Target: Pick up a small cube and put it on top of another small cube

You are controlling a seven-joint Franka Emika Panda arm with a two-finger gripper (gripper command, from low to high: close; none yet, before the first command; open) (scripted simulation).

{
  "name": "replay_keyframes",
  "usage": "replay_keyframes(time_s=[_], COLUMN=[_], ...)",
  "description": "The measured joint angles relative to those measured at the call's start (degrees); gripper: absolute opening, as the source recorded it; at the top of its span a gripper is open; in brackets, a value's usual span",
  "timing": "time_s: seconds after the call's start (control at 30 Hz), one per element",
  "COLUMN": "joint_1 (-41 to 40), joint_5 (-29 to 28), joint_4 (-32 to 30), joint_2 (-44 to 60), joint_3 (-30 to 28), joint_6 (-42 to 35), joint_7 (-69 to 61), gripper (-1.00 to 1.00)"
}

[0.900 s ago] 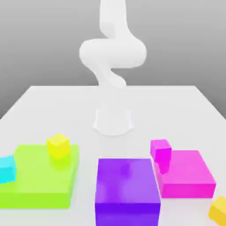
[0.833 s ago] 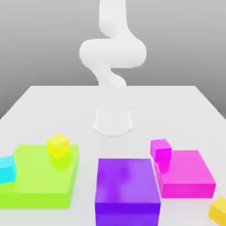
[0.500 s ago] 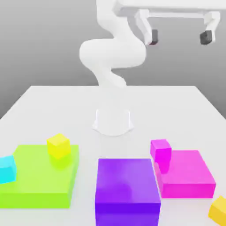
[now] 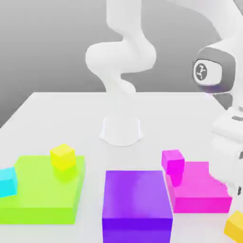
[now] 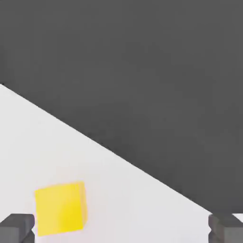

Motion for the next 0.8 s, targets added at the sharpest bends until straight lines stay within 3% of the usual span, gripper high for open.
replay_keyframes(time_s=[0.23, 0.27, 0.5, 0.63, 0.8], joint_1=[4.7, 5.0, 5.0, 3.5, 0.9], joint_5=[-4.6, -5.0, -5.0, -2.6, -0.2], joint_4=[2.3, 2.5, 2.5, 0.8, -6.4], joint_2=[14.7, 15.9, 15.8, 8.8, -1.6], joint_3=[-2.2, -2.5, -2.5, -0.6, 1.6], joint_6=[7.4, 8.3, 8.2, 2.9, -0.1], joint_7=[2.5, 2.7, 2.7, 0.9, -6.2], gripper=[0.0, -1.0, -1.0, -1.0, -1.0])
